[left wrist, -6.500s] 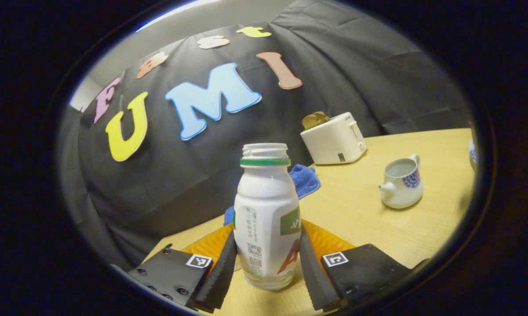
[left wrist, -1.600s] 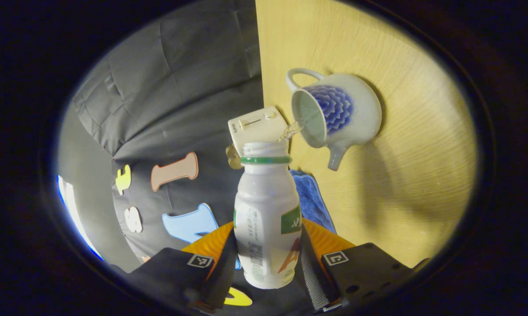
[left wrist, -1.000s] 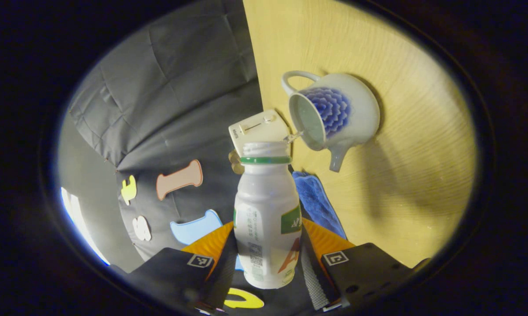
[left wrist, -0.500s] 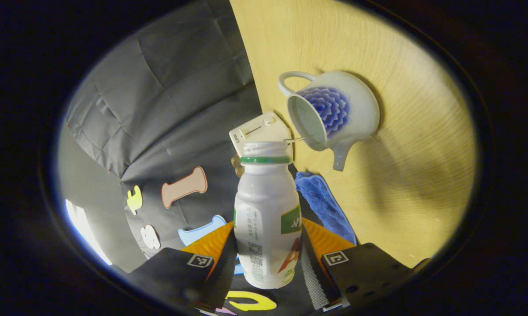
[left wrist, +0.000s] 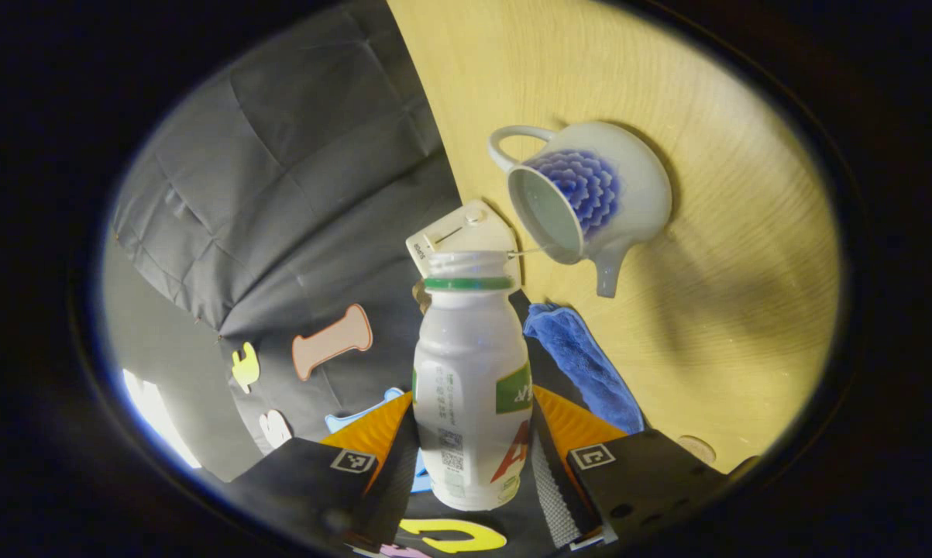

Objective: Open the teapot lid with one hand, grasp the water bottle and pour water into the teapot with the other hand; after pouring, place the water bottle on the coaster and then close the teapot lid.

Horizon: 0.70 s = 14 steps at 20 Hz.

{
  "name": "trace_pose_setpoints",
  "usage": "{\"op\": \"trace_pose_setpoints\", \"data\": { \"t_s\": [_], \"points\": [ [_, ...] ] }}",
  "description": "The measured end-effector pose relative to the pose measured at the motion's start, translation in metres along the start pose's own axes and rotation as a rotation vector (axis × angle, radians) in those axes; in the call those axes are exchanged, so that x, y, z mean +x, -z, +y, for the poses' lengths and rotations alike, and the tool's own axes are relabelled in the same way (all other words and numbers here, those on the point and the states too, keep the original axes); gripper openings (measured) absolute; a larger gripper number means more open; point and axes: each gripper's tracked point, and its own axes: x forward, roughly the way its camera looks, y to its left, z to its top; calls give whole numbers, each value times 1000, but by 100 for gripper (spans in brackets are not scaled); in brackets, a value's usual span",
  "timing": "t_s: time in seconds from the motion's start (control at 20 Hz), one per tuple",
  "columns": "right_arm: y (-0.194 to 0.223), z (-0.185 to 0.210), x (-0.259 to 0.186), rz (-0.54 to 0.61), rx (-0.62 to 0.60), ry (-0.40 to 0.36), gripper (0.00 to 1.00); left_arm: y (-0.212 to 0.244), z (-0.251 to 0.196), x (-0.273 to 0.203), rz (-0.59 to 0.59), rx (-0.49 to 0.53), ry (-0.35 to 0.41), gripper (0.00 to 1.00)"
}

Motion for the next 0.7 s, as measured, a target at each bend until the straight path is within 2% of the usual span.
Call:
{"op": "trace_pose_setpoints", "data": {
  "t_s": [0.05,0.2,0.25,0.3,0.35,0.45,0.5,0.55,0.6,0.65,0.7],
  "points": [
    [0,1,0,3,8,-5,3,-1,-1,0,-3,-5,2,82],
    [2,2,0,9,12,-7,0,-3,-4,-1,-15,-39,12,82],
    [1,2,0,9,12,-8,0,-4,-6,0,-19,-52,18,76],
    [2,3,1,12,13,-9,3,-3,-6,1,-20,-59,21,82],
    [3,4,1,14,15,-11,3,-4,-7,2,-23,-64,23,76],
    [4,6,0,19,18,-17,3,-5,-12,2,-32,-98,38,76],
    [4,7,1,20,17,-19,3,-5,-17,4,-38,-126,51,83],
    [3,7,0,19,16,-20,3,-7,-23,5,-40,-149,58,76],
    [2,8,0,17,14,-22,3,-6,-26,5,-36,-165,63,83],
    [2,9,1,18,13,-25,3,-7,-29,3,-39,-176,63,83],
    [2,10,1,20,12,-27,0,-7,-31,3,-39,-192,64,76]
  ]
}}
